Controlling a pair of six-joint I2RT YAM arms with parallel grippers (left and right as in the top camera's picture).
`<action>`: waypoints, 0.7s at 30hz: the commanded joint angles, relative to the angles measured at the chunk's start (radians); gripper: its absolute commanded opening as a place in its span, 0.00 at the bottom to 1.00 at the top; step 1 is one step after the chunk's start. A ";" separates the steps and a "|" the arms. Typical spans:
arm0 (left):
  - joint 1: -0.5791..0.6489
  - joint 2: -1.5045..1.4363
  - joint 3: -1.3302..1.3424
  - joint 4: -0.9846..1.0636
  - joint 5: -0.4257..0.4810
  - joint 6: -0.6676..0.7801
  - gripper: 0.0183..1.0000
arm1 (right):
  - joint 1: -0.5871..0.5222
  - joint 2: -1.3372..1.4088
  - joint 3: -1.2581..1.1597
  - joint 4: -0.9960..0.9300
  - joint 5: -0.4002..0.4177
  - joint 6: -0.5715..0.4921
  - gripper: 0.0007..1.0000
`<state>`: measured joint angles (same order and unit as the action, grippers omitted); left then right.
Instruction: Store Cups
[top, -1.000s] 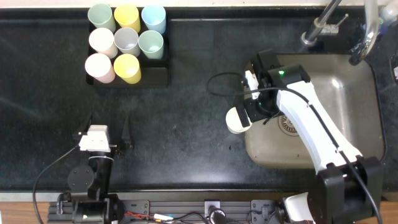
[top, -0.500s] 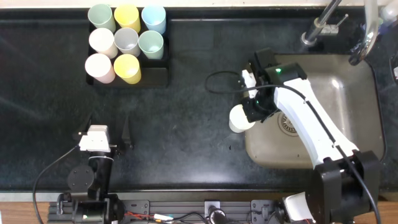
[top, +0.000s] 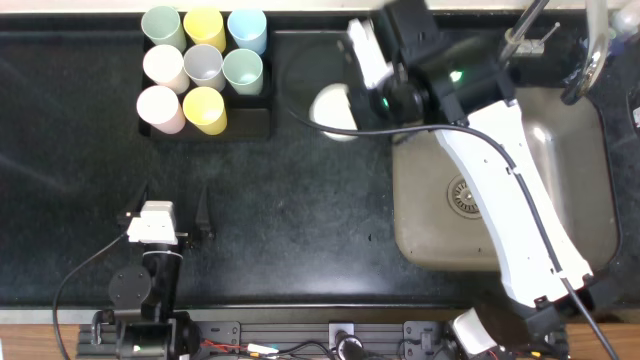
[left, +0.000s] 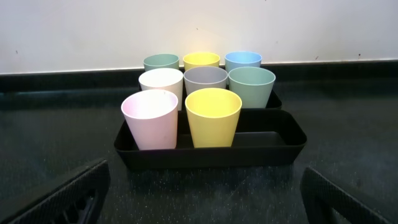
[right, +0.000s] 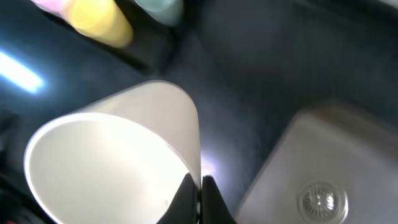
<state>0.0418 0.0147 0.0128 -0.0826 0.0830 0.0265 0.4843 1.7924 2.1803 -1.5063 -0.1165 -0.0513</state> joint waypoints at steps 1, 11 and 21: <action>0.002 -0.012 0.002 -0.008 0.005 0.011 1.00 | 0.088 0.211 0.237 -0.016 0.020 0.021 0.04; 0.002 -0.012 0.002 -0.008 0.005 0.011 1.00 | 0.209 0.395 0.331 -0.013 0.039 -0.017 0.04; 0.002 -0.012 0.002 -0.009 0.005 0.011 1.00 | 0.193 0.454 0.331 0.018 0.081 -0.016 0.04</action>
<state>0.0418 0.0147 0.0128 -0.0826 0.0826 0.0265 0.6895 2.2208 2.4725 -1.5040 -0.0555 -0.0639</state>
